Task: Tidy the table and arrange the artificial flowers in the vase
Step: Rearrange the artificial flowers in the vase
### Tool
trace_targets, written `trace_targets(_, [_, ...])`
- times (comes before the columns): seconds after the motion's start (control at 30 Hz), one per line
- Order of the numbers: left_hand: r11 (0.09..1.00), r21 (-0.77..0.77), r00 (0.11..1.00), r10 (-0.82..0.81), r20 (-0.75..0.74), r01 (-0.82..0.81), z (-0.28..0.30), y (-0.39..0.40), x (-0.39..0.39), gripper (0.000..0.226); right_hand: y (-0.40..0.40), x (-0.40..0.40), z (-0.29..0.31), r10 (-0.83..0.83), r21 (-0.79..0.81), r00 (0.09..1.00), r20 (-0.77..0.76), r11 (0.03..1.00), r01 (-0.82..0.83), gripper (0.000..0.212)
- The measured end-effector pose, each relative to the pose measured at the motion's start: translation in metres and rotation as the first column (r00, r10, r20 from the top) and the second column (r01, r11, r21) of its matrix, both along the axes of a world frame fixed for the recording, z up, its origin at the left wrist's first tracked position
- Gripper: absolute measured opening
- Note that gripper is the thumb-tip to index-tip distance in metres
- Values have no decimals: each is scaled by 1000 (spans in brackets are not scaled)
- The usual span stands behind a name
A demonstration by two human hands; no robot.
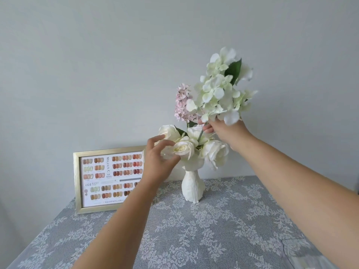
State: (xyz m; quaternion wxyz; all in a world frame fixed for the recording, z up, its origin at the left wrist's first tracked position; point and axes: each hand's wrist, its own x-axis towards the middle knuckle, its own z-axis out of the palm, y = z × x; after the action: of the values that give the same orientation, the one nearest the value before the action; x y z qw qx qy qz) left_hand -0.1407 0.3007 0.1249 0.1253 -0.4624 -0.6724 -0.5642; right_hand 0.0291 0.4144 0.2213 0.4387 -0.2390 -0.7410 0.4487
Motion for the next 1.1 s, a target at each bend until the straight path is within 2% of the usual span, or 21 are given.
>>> trace_targets(0.07, [1000,-1,1000,-17,10,17,2,-1,-2,36,-1,-5,-4,-13,-25,999,46,1000,15,18])
trace_targets(0.17, [998,-6,997,-62,48,62,5,-3,-3,29,-1,-14,-4,-84,48,990,117,996,79,18])
trace_targets(0.27, [996,3,993,-91,71,91,8,-4,-5,26,-6,-22,2,-42,21,999,22,999,41,21])
trace_targets(0.33, [993,0,990,-118,77,119,8,-4,-8,26,-7,-27,2,-52,32,998,32,998,51,25])
trace_targets(0.43, [988,-6,986,-153,66,154,7,-5,-12,30,-3,-30,-2,-32,22,996,80,999,30,9])
trace_targets(0.47, [987,-5,986,-161,49,161,7,-5,-13,30,-3,-29,-2,-42,52,995,92,998,37,5])
trace_targets(0.5, [986,-4,986,-165,20,165,7,-6,-12,29,-1,-29,-2,-65,115,993,96,992,54,18])
trace_targets(0.57, [988,-21,984,-156,-82,155,8,-8,-11,26,-2,-28,1,-148,348,981,125,932,96,36])
trace_targets(0.6, [989,-37,979,-145,-142,141,8,-9,-9,23,-3,-27,3,-186,424,971,151,900,106,39])
trace_targets(0.67, [992,-50,963,-128,-235,120,8,-10,-6,21,0,-28,1,-230,465,957,177,876,125,33])
trace_targets(0.73, [991,-40,950,-137,-282,131,6,-9,-1,22,7,-30,-6,-224,402,956,189,906,133,15])
trace_targets(0.77, [990,-36,944,-139,-300,134,5,-9,1,22,9,-30,-11,-166,291,971,175,950,110,9])
trace_targets(0.83, [991,-33,934,-132,-333,129,3,-10,4,21,11,-28,-19,-43,76,995,93,996,36,12])
trace_targets(0.97, [993,-21,934,-119,-336,119,3,-10,6,19,17,-33,-32,-37,-35,991,127,999,41,7])
trace_targets(1.1, [994,-22,935,-105,-339,104,2,-11,7,18,11,-40,-33,-54,-34,982,182,998,61,11])
